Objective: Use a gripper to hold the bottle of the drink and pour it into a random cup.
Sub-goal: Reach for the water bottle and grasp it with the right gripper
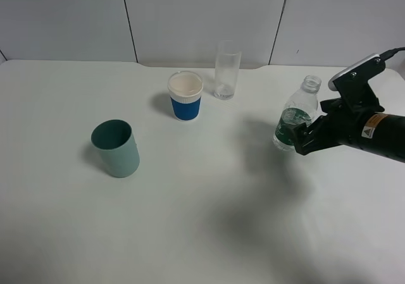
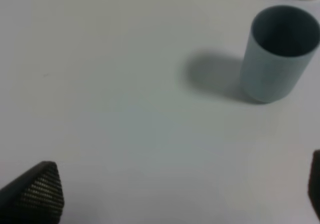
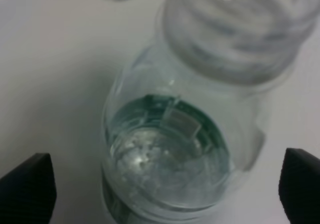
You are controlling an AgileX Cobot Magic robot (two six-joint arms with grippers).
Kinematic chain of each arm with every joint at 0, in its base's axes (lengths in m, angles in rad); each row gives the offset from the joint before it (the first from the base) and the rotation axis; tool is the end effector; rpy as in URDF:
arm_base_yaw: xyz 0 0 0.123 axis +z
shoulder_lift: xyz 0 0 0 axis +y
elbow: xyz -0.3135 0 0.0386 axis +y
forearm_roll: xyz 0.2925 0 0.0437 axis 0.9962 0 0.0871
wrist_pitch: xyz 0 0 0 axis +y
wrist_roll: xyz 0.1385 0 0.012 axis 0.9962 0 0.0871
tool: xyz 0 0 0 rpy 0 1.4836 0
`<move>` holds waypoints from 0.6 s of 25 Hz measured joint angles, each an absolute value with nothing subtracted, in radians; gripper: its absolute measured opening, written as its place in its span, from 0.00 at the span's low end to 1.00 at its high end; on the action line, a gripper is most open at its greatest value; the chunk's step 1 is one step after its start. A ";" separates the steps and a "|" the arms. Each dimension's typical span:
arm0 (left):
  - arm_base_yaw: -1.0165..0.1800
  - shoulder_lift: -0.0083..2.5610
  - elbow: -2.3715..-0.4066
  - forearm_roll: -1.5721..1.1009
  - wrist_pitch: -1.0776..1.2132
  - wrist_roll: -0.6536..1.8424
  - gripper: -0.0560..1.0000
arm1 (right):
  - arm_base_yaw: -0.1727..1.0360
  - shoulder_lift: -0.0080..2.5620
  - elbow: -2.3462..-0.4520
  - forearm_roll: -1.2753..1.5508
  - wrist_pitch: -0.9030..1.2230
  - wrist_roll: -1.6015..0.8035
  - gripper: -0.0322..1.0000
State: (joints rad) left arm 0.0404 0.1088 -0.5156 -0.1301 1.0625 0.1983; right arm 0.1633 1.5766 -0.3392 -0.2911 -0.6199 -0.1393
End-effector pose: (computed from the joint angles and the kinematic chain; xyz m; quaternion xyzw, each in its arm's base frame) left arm 0.0611 -0.0133 0.2773 0.0686 0.8725 -0.0075 0.4837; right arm 0.2865 0.0707 0.1024 -0.2721 0.8270 0.0203 0.4916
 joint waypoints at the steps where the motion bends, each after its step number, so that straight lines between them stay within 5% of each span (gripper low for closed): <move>1: 0.040 0.109 -0.516 -0.130 1.063 0.198 0.99 | 0.163 1.598 -0.339 -0.291 -0.631 -0.143 0.88; 15: 0.040 0.109 -0.516 -0.130 1.063 0.198 0.99 | 0.163 1.763 -0.340 -0.288 -0.817 -0.279 0.88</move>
